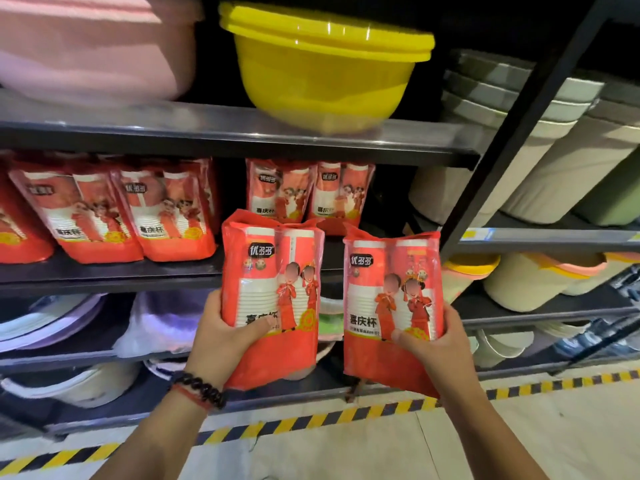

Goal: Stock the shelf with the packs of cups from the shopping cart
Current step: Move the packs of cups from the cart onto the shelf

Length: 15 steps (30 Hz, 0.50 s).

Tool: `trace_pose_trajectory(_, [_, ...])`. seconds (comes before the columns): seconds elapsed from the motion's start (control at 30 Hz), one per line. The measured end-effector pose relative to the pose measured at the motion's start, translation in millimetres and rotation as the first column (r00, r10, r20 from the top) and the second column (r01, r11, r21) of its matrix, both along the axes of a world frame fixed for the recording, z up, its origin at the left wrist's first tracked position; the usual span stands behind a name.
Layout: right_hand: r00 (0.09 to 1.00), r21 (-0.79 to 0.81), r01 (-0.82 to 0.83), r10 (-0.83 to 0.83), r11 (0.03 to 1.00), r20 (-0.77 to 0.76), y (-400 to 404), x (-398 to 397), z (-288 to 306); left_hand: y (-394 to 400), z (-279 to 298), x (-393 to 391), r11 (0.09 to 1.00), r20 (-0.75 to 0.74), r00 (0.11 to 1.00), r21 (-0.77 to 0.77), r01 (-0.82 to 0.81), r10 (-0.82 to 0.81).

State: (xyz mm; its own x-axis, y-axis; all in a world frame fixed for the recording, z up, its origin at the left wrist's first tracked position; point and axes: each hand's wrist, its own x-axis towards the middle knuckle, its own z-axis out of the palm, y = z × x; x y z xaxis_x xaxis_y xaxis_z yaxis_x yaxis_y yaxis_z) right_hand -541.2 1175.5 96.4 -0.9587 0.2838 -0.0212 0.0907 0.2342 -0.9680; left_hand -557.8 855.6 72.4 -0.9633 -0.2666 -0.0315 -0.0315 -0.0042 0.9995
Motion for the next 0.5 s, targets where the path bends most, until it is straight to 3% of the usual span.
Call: trace_pose_trajectory(0.5, [0.984,-0.209,-0.128,0.098,0.97,-0.148,-2.7,-132.8,-23.9,-24.0,0.8,-132.4,0.992,-0.156,0.983,0.07,0.109,-0.097])
